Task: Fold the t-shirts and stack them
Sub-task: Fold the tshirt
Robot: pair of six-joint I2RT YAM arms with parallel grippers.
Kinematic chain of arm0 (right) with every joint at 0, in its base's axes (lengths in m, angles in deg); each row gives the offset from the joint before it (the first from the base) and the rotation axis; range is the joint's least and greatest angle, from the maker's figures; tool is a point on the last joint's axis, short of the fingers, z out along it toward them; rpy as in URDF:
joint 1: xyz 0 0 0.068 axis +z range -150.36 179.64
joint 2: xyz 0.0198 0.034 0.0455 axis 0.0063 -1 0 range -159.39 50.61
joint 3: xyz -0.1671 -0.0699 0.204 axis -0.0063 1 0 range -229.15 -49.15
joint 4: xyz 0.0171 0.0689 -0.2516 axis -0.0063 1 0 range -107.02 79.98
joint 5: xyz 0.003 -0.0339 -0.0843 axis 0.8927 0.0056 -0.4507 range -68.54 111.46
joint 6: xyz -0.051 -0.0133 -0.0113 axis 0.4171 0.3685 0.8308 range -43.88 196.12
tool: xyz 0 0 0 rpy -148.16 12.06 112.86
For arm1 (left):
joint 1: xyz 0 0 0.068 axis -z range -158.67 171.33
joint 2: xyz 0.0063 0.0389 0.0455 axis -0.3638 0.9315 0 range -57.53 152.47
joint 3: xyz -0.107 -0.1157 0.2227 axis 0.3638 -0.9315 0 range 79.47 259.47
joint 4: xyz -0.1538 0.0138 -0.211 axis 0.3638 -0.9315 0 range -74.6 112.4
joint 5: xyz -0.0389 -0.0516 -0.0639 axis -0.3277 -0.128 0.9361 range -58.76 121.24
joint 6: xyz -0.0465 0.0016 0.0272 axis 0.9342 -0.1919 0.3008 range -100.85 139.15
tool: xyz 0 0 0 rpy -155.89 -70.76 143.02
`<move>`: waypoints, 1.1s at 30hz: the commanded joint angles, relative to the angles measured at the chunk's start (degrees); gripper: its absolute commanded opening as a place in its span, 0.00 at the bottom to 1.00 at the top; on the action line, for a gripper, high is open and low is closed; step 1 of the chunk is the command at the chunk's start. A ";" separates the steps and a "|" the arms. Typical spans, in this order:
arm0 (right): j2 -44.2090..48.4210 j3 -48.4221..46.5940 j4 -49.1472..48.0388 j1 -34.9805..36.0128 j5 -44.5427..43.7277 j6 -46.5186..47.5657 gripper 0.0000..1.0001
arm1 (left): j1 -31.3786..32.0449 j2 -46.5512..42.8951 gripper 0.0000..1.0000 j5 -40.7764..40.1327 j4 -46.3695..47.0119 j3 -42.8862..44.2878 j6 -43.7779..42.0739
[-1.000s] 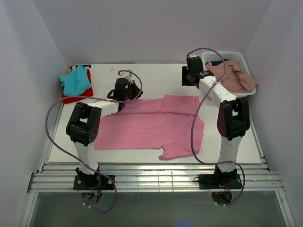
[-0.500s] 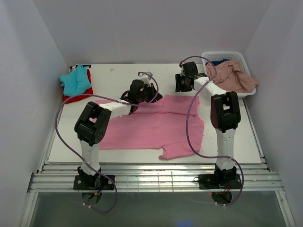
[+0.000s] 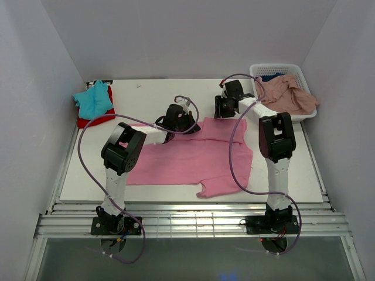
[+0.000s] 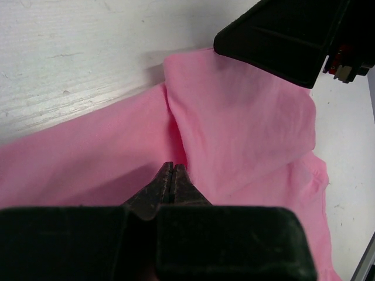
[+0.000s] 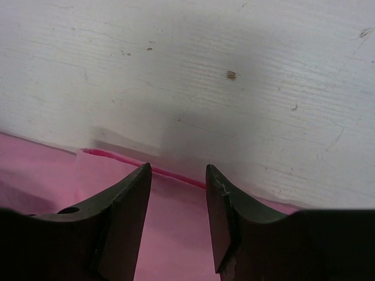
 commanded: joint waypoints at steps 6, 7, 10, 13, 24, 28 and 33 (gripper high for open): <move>-2.74 -0.88 -1.64 -0.18 2.10 -0.30 0.40 | 0.22 0.29 0.00 -0.92 -0.73 2.39 -0.10; -2.92 -0.97 -1.55 -0.18 2.19 -0.30 0.35 | 0.22 0.30 0.00 -0.92 -0.82 2.48 -0.10; -2.92 -0.71 -1.46 -0.18 1.58 -0.39 0.08 | 0.22 0.65 0.00 -1.09 -0.91 2.66 -0.10; -1.61 0.08 -2.07 -0.18 0.87 -0.39 0.08 | 0.22 1.09 0.00 -1.18 -1.17 2.92 -0.19; 3.32 2.46 -1.90 -0.18 2.71 0.40 0.18 | 0.22 2.49 0.00 -2.94 -3.46 3.71 0.78; 4.02 2.37 -1.46 -0.01 3.68 0.32 0.25 | 0.22 2.67 0.00 -3.90 -4.51 3.97 0.78; 5.34 4.04 -2.69 -0.01 4.03 0.32 0.30 | 0.22 2.93 0.00 -5.31 -6.27 4.33 0.51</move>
